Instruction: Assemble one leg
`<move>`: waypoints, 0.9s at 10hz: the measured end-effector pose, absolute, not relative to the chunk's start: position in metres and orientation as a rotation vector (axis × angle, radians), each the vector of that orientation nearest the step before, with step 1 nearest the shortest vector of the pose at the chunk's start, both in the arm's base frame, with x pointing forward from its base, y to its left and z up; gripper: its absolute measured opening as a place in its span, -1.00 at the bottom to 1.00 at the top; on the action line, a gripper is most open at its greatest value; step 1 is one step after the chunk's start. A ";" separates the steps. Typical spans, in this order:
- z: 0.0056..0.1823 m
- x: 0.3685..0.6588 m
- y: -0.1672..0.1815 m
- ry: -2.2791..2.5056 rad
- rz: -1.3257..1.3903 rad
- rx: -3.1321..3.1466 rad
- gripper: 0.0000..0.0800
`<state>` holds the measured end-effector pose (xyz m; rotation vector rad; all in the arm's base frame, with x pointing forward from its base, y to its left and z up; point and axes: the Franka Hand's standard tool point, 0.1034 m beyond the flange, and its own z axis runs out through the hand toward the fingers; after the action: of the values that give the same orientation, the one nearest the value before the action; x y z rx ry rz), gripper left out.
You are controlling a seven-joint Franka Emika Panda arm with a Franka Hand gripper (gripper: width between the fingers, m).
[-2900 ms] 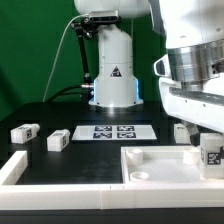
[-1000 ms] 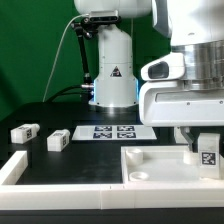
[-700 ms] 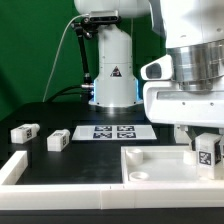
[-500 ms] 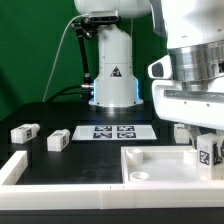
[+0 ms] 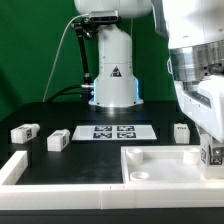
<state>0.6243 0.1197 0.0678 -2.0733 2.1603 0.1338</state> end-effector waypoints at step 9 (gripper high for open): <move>0.070 0.624 0.124 2.026 0.157 -2.203 0.62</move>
Offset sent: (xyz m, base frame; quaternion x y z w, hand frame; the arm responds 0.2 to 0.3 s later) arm 0.0000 0.0000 0.0000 0.0000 0.0000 0.1593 0.9872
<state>0.6241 0.1240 0.0699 -2.2033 2.0258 0.1567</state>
